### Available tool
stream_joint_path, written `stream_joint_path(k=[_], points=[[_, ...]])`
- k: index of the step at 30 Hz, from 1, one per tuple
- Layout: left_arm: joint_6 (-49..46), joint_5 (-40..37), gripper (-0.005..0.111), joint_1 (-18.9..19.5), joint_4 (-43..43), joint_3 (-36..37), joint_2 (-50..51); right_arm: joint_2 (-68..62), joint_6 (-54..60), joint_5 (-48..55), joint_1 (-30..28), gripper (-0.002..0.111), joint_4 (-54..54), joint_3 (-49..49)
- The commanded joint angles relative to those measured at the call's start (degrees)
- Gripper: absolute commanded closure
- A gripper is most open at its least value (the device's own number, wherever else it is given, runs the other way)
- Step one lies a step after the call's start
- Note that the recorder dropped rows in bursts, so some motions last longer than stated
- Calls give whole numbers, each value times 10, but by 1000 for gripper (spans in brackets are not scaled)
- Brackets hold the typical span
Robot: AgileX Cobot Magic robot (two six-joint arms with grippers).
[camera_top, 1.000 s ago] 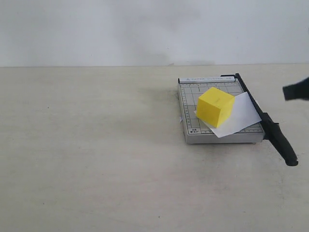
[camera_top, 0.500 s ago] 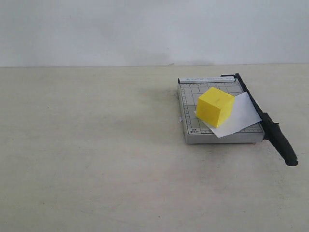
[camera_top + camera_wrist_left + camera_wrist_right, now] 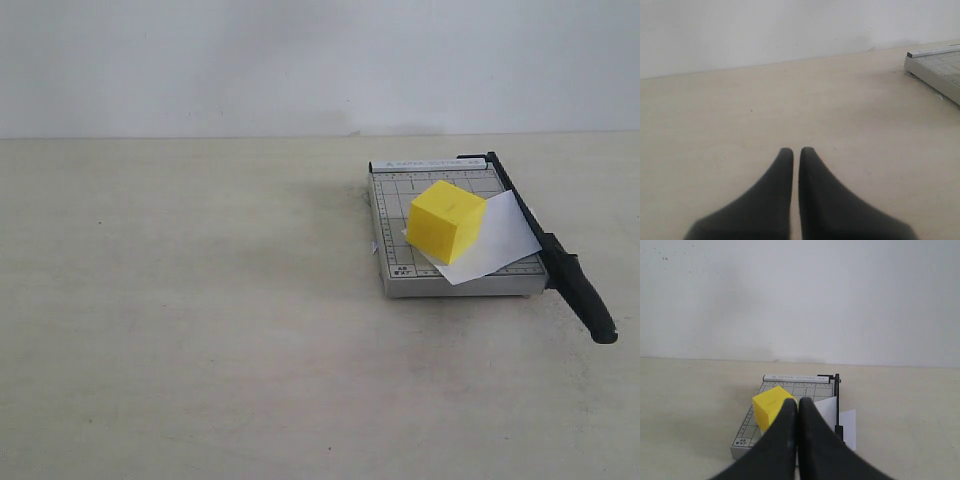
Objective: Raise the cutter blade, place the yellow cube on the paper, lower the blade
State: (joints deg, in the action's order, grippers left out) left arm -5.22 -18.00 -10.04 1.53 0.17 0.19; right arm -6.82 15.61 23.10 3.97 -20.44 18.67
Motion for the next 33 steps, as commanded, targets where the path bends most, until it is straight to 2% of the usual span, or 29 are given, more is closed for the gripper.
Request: stream_joint_path(k=[1,10,16,21,28,33], points=[[-3,0,102,1,6,-2,-2,3,-3,-2,0,108,-1,-3],[-3,0,102,1,6,-2,-2,3,-3,-6,0,108,-1,-6],[-3,0,102,1,6,-2,-2,33,-3,-27,0,108,32,-61],[-3,0,102,1,6,-2,-2,68,-6,-108,0,108,34,-136],[-3,0,102,1,6,-2,-2,68,-49,-184,0,108,45,-187],[-3,0,102,1,6,-2,-2,68,-99,-172,0,108,77,-187]])
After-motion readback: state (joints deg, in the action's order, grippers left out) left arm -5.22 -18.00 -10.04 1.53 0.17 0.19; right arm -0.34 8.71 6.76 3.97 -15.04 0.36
